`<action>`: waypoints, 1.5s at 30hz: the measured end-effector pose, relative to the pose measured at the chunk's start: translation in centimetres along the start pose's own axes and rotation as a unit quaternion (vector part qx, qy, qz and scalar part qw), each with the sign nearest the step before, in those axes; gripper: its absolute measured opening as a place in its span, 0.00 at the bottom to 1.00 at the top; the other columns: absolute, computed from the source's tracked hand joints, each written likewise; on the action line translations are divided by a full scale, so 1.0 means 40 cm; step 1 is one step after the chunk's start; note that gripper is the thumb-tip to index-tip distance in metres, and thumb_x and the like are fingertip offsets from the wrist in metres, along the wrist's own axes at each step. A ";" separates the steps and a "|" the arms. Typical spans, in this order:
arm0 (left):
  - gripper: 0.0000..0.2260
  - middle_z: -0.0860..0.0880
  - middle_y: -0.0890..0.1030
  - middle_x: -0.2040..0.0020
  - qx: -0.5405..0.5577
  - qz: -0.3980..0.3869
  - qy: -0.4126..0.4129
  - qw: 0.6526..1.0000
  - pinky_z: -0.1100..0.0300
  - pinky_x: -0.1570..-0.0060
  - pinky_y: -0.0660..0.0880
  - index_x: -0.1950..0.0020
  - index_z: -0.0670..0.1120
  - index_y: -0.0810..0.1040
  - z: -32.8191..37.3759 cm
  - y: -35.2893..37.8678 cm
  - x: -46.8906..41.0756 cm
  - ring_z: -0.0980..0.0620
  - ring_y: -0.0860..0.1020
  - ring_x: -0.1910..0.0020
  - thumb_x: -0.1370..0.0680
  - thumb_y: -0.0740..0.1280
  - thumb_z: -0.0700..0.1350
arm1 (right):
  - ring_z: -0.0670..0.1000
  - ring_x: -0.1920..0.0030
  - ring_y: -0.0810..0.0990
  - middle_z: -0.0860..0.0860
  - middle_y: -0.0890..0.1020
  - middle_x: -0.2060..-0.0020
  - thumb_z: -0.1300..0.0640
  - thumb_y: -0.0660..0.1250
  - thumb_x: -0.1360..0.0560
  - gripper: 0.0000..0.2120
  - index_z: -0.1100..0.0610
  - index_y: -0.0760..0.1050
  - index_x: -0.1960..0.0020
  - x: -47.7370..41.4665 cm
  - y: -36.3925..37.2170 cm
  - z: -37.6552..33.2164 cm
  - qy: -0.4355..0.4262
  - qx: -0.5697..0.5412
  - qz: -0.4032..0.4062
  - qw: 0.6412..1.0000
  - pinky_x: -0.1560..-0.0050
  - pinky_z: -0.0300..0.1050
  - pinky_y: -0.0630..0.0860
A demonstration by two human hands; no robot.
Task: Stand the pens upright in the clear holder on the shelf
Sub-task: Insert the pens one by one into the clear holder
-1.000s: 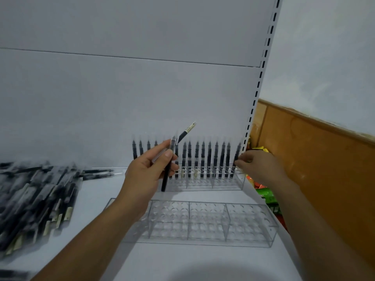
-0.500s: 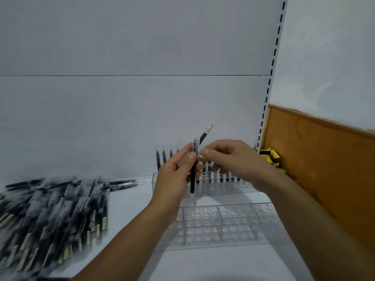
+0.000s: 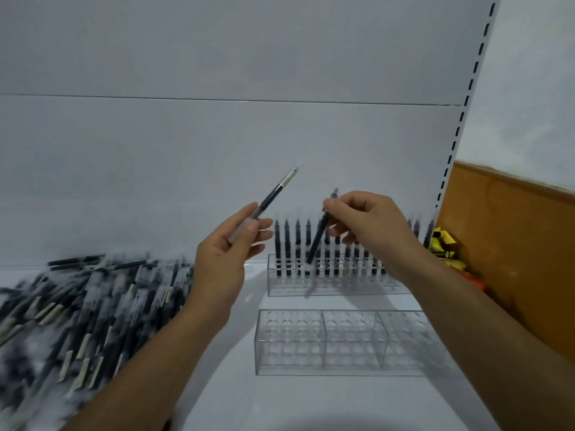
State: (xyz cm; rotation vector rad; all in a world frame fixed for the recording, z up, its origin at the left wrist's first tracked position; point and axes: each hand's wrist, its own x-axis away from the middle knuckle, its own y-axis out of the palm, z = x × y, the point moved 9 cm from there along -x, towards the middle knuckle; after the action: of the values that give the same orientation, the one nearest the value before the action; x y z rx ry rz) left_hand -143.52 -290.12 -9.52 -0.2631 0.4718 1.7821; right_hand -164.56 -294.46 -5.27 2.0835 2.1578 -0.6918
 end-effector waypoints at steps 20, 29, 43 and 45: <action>0.12 0.52 0.85 0.50 0.060 0.014 -0.049 0.997 0.63 0.51 0.78 0.38 0.49 0.78 -0.081 -0.056 0.010 0.55 0.83 0.49 0.20 0.62 0.44 | 0.46 0.62 0.84 0.48 0.85 0.64 0.46 0.68 0.24 0.11 0.53 0.79 0.58 -0.088 0.224 0.022 -0.069 0.337 -0.099 0.934 0.55 0.48 0.81; 0.10 0.52 0.85 0.50 0.019 0.005 -0.035 0.999 0.60 0.48 0.78 0.40 0.52 0.79 -0.070 -0.053 0.017 0.55 0.82 0.49 0.20 0.63 0.45 | 0.46 0.63 0.81 0.46 0.83 0.65 0.43 0.66 0.24 0.12 0.50 0.80 0.57 -0.054 0.198 0.013 -0.058 0.393 -0.106 0.912 0.59 0.44 0.79; 0.15 0.68 0.75 0.42 -0.281 -0.108 -0.024 0.953 0.65 0.43 0.66 0.38 0.63 0.74 -0.087 -0.009 0.041 0.71 0.71 0.43 0.23 0.60 0.61 | 0.45 0.64 0.83 0.49 0.86 0.59 0.56 0.66 0.21 0.08 0.60 0.79 0.50 -0.030 0.119 -0.007 0.020 -0.077 -0.059 0.995 0.68 0.36 0.76; 0.20 0.68 0.69 0.37 -0.336 -0.137 -0.045 0.931 0.64 0.40 0.61 0.33 0.63 0.70 -0.108 -0.005 0.048 0.68 0.66 0.38 0.24 0.59 0.63 | 0.46 0.64 0.83 0.49 0.86 0.59 0.56 0.66 0.21 0.07 0.59 0.78 0.51 -0.039 0.080 -0.011 0.000 -0.065 -0.019 0.998 0.68 0.36 0.76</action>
State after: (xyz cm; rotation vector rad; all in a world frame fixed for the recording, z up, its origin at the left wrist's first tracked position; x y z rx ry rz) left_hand -144.11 -290.33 -14.21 -0.6851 -0.2535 1.6168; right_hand -161.25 -295.80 -5.20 1.9841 2.1837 -0.5386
